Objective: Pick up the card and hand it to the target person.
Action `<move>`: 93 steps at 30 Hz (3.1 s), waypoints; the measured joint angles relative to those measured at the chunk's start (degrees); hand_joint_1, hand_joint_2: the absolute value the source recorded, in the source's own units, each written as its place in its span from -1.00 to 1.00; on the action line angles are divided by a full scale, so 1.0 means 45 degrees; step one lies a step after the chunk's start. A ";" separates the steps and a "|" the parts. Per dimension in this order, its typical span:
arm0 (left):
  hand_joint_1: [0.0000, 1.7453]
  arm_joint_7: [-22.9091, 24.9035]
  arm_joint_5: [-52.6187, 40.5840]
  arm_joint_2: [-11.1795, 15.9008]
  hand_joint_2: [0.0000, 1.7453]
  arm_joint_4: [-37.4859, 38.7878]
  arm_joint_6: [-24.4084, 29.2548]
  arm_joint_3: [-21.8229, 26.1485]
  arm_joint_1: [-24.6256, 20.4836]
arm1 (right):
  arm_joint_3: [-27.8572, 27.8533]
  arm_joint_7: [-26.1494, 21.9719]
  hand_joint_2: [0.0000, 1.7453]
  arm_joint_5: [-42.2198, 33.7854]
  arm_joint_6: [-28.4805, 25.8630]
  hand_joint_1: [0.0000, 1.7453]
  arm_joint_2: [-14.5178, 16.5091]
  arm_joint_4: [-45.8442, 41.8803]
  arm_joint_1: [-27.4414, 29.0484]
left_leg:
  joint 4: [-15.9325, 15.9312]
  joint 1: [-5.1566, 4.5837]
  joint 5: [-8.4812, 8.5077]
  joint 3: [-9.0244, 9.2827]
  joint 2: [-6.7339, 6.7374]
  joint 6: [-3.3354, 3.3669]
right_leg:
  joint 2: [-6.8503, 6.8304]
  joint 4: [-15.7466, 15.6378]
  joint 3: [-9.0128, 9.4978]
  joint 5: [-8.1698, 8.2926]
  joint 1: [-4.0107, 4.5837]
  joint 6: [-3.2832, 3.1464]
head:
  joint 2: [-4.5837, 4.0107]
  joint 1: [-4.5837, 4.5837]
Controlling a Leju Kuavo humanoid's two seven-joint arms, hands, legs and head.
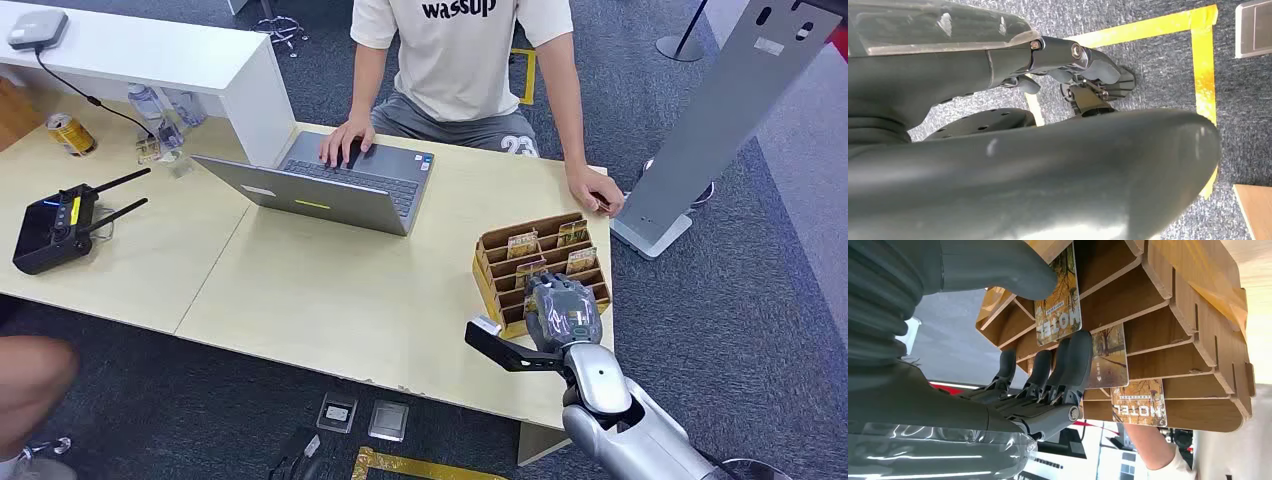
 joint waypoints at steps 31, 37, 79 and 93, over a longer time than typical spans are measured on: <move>-1.00 -0.0015 0.0068 -0.0004 0.50 0.0000 -0.0142 0.0000 0.0003 | 0.0192 0.0182 1.00 -0.0153 -0.0029 0.78 -0.0006 0.0296 -0.0117 | 0.0001 0.0000 0.0000 0.0012 0.0001 0.0000 | 0.0001 0.0000 0.0008 0.0000 0.0000 0.0000 | 0.0000 -0.0002; -1.00 -0.0318 0.0007 -0.0005 1.00 0.0000 -0.0470 0.0000 0.0002 | 0.0192 0.0177 1.00 -0.0167 -0.0034 0.82 -0.0010 0.0296 -0.0167 | 0.0001 0.0000 0.0001 0.0016 0.0001 0.0000 | 0.0002 -0.0001 0.0012 0.0000 0.0000 0.0000 | 0.0000 -0.0002; -1.00 -0.0267 0.0131 -0.0057 1.00 0.0000 -0.0493 0.0000 0.0008 | -0.1317 -0.1203 1.00 -0.2674 -0.0621 0.82 -0.1260 -0.9430 -0.0993 | 0.0004 0.0001 0.0001 0.0020 0.0007 0.0000 | 0.0011 0.0006 0.0019 0.0001 0.0001 -0.0001 | 0.0000 -0.0007; -1.00 -0.0425 -0.0393 -0.0199 1.00 0.0000 -0.0648 -0.0188 -0.0083 | -0.0834 -0.2289 1.00 -0.0433 -0.4862 0.82 0.1136 -0.2764 -0.2159 | 0.0004 0.0002 0.0003 0.0007 -0.0006 0.0000 | -0.0003 0.0015 0.0016 0.0001 0.0002 -0.0001 | 0.0000 -0.0009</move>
